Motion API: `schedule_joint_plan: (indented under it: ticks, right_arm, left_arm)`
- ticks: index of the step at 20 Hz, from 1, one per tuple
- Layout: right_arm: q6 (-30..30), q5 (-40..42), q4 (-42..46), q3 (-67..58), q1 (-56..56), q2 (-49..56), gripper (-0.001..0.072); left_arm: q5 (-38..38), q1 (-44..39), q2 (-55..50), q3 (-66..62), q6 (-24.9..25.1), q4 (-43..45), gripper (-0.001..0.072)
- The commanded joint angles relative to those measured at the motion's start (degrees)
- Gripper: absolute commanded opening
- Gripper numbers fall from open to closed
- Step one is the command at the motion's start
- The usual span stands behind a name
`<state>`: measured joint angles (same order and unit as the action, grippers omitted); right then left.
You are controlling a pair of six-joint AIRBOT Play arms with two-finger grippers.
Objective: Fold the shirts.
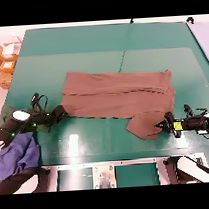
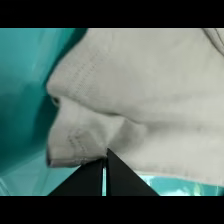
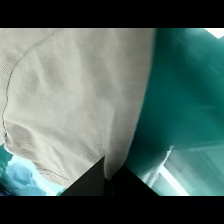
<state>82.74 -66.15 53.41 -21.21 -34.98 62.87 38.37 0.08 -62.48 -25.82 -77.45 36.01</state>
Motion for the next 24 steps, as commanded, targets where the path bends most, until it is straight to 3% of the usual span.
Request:
schedule_joint_plan:
  ticks: [1,3,6,8,13,24]
  right_arm:
    - [1.5,-3.6,2.2,-5.9,0.5,-4.1,0.0020]
    - [4.2,-7.4,5.8,-11.1,0.6,-7.4,0.0020]
    - [7.3,-11.0,8.5,-13.6,0.6,-13.4,0.0020]
    - [7.3,-11.5,8.0,-14.0,0.6,-16.3,0.0020]
    - [5.1,-8.7,0.5,-20.8,0.8,-13.8,0.0020]
    - [6.9,1.2,-3.4,-43.2,11.3,15.8,0.0021]
  left_arm:
    - [8.8,0.0,2.3,-3.4,-6.5,14.1,0.0023]
    - [16.4,0.0,6.1,-6.6,-15.0,29.1,0.0023]
    - [26.4,0.0,9.7,-10.1,-16.2,37.0,0.0023]
    - [28.6,0.0,9.7,-11.5,-16.8,37.0,0.0023]
    - [25.8,0.0,8.1,-20.9,-16.6,34.9,0.0023]
    - [20.5,0.0,-22.1,-52.4,-12.2,24.2,0.0024]
